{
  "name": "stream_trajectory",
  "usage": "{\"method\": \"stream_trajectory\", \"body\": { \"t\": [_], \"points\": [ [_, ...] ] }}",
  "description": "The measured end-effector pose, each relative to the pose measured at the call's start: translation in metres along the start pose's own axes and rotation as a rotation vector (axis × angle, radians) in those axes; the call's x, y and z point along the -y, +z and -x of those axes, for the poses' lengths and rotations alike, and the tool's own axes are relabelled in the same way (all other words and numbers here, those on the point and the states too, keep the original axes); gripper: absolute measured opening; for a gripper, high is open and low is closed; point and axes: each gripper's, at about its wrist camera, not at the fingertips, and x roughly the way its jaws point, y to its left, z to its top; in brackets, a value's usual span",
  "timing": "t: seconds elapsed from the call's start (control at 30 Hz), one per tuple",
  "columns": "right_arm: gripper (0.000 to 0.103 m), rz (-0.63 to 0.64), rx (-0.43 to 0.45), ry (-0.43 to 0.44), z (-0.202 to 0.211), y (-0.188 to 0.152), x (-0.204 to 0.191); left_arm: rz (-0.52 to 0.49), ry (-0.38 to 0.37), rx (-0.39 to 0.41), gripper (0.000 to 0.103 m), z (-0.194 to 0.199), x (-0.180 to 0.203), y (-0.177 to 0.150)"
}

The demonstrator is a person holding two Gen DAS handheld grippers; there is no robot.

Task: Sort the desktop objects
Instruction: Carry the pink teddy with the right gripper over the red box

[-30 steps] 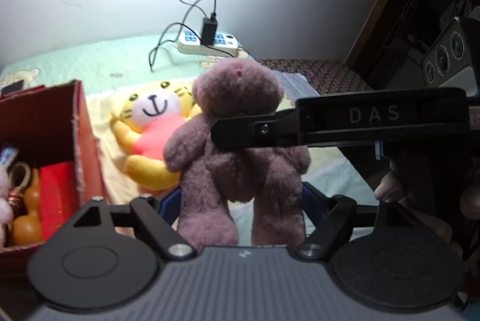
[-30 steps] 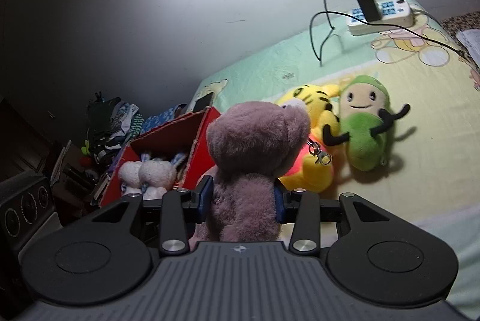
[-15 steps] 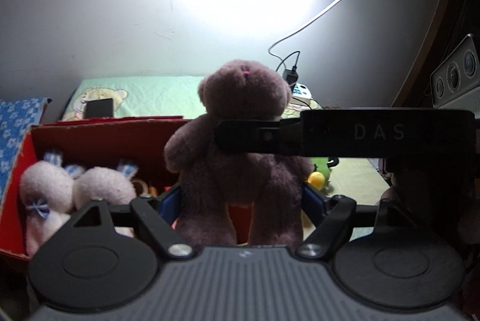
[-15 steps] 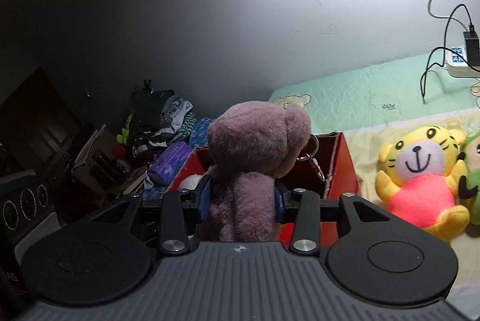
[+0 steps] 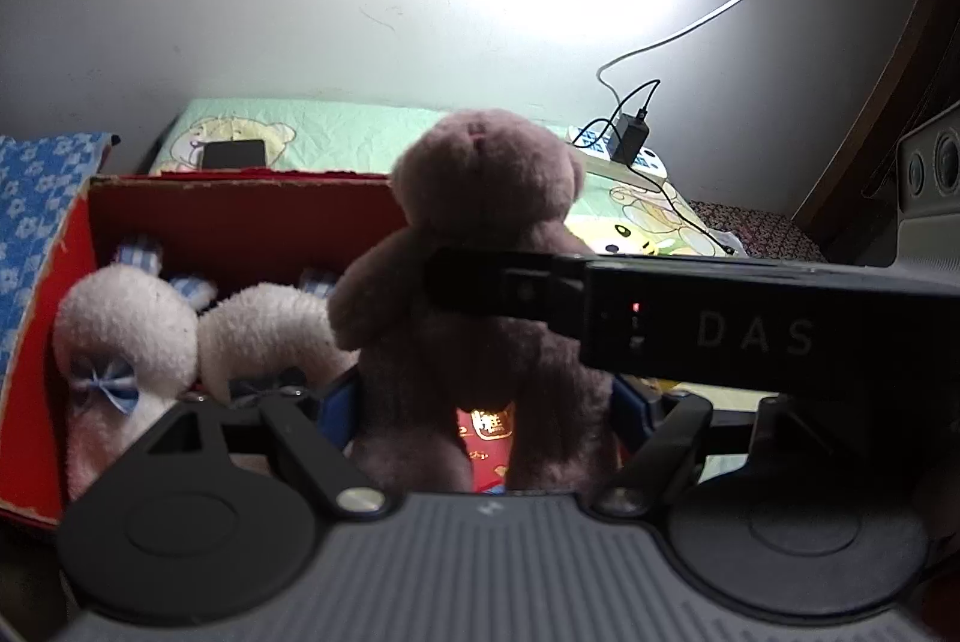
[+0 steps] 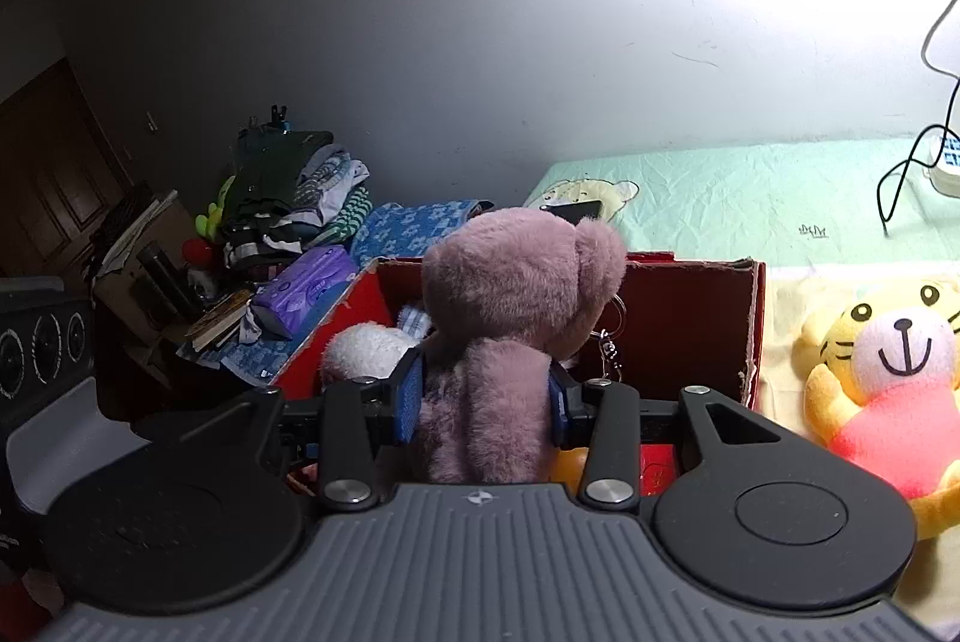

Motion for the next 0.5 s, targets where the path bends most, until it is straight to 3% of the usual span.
{"method": "stream_trajectory", "body": {
  "t": [0.2, 0.33, 0.5],
  "points": [
    [0.043, -0.031, -0.077, -0.047, -0.022, 0.002, 0.014, 0.045, -0.028, -0.053, 0.08, -0.024, -0.014, 0.004],
    [0.043, -0.032, -0.151, -0.077, -0.04, 0.002, 0.021, 0.029, 0.001, -0.073, 0.078, -0.033, -0.011, 0.006],
    [0.043, -0.123, -0.212, -0.028, -0.057, 0.0, 0.037, 0.043, 0.032, -0.095, 0.077, -0.041, -0.021, 0.007]
  ]
}}
